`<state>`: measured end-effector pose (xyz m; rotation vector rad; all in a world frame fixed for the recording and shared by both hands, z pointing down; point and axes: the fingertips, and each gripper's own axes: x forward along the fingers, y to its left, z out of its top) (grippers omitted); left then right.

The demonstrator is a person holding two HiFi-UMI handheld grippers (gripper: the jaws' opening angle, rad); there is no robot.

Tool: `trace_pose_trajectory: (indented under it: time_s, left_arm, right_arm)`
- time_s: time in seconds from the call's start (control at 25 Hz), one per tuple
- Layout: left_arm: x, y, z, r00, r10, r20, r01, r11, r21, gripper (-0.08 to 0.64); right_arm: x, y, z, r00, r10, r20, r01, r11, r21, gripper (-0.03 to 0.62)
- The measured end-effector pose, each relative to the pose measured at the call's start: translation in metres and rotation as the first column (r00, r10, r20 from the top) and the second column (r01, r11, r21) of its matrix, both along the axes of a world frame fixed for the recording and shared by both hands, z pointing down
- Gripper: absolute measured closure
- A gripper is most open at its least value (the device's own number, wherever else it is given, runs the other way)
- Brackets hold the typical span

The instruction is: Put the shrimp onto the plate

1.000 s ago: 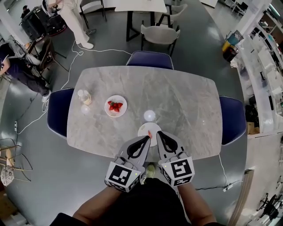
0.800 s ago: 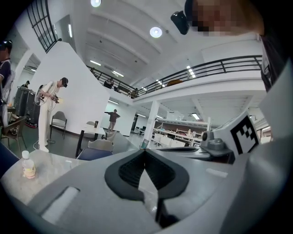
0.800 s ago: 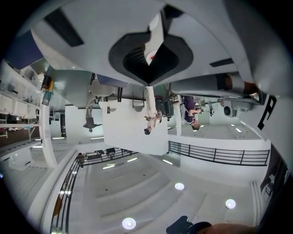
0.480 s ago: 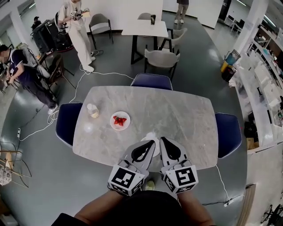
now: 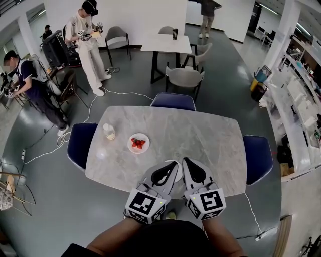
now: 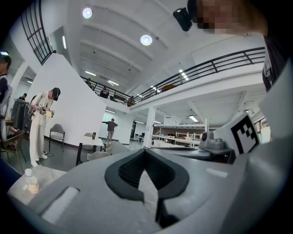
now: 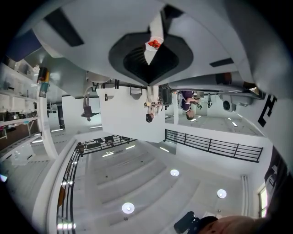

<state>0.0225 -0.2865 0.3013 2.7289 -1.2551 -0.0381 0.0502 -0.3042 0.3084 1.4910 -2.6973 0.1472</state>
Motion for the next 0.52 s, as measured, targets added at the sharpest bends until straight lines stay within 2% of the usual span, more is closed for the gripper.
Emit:
trace_pose_trajectory:
  time_s: [0.52]
  left_arm:
    - [0.002, 0.017, 0.003, 1.0, 0.004, 0.009, -0.004, 1.0, 0.007, 0.552]
  right_arm:
    - [0.003, 0.015, 0.001, 1.0, 0.01, 0.002, -0.01, 1.0, 0.003, 0.592]
